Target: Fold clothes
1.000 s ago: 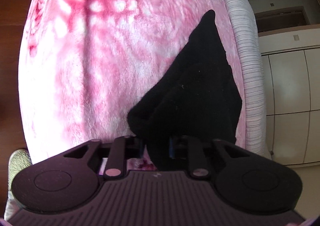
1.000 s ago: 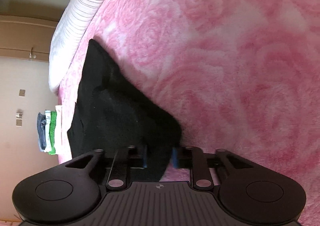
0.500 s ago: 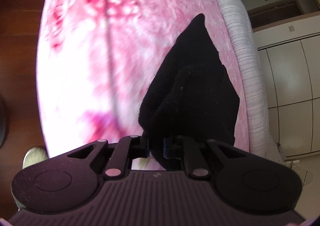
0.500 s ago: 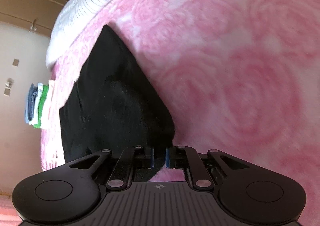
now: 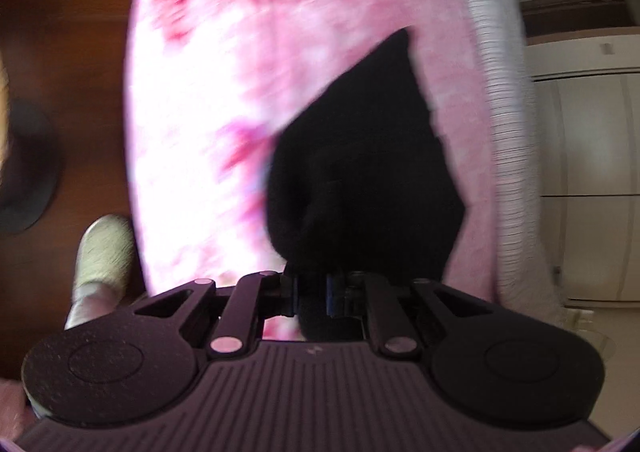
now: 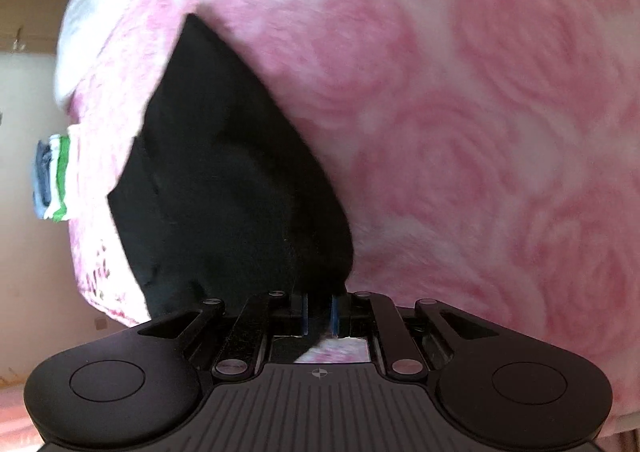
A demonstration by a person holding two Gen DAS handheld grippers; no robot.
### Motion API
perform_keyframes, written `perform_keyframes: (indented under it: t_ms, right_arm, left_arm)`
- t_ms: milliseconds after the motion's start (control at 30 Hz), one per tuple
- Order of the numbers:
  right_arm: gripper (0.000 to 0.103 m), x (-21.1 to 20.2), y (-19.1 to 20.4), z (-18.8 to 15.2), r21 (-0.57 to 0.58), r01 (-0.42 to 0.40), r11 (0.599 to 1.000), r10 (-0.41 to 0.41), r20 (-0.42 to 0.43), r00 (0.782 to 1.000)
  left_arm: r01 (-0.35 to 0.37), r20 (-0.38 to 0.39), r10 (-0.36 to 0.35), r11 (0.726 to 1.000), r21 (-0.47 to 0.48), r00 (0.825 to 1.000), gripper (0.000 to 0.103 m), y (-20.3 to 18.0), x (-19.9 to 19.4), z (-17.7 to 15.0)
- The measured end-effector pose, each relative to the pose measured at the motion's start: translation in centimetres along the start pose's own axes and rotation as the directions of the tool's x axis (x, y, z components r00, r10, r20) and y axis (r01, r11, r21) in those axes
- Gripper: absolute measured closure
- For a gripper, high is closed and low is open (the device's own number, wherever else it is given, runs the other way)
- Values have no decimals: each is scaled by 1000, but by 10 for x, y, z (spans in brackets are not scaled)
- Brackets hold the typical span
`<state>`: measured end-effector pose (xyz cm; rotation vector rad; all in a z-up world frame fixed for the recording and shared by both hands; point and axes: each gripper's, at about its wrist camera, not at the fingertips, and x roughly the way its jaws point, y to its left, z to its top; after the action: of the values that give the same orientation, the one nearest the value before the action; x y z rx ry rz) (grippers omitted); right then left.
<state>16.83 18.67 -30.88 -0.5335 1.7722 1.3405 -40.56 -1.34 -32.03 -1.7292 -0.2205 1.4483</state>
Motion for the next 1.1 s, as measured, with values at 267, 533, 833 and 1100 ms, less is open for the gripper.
perform_keyframes:
  t_ms: [267,533,833,1100]
  right_arm:
    - [95,-7,99,80,-74,-150,986,158,116,981]
    - [50,35,179,155,-173,-155,973,202,304,931]
    - [49,85,182,170,-369,146,918,-4,359,933]
    - [50,140,177,201,-459,233,857,-81,327,941]
  left_arm:
    - [175,16,-179,973,151,984,91,-117,54,105]
    - [255,86,-273,951,177,958,51,-177,109,192]
    - [-10,15,5,928,373,1000,52,-140,158,201]
    - [-125,17,136,838,531,990,56,-130,211,211]
